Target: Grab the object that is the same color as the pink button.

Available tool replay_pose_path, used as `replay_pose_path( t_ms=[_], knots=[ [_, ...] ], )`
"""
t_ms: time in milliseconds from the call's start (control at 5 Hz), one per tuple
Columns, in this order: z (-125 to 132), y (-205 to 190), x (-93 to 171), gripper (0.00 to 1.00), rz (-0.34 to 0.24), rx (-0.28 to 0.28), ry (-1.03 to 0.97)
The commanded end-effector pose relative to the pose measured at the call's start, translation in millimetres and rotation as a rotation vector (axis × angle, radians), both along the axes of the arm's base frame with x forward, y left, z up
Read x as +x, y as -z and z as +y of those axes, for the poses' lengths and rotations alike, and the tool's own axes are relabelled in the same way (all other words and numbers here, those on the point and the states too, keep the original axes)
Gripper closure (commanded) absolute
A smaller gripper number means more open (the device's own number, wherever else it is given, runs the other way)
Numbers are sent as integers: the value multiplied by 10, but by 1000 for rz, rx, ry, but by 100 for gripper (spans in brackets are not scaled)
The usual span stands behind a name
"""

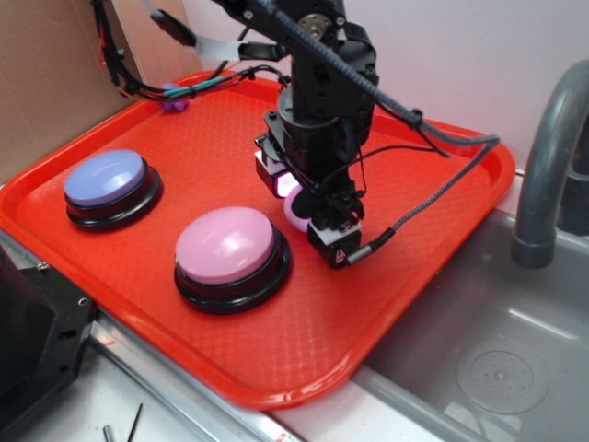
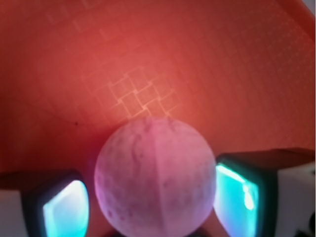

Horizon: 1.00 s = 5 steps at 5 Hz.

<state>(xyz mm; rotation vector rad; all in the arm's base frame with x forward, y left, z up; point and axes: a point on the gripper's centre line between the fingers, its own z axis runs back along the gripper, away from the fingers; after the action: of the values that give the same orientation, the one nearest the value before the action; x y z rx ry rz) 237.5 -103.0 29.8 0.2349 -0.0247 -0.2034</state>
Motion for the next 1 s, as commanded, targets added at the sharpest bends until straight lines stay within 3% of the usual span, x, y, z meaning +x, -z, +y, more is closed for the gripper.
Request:
replay_pose_path(
  t_ms=[0, 200, 400, 800],
  knots=[
    [77, -95, 80, 100, -27, -27, -62],
    [118, -234, 111, 100, -25, -39, -91],
    [249, -594, 147, 100, 3, -87, -207],
    [761, -1367, 51, 100, 21, -185, -403]
  ],
)
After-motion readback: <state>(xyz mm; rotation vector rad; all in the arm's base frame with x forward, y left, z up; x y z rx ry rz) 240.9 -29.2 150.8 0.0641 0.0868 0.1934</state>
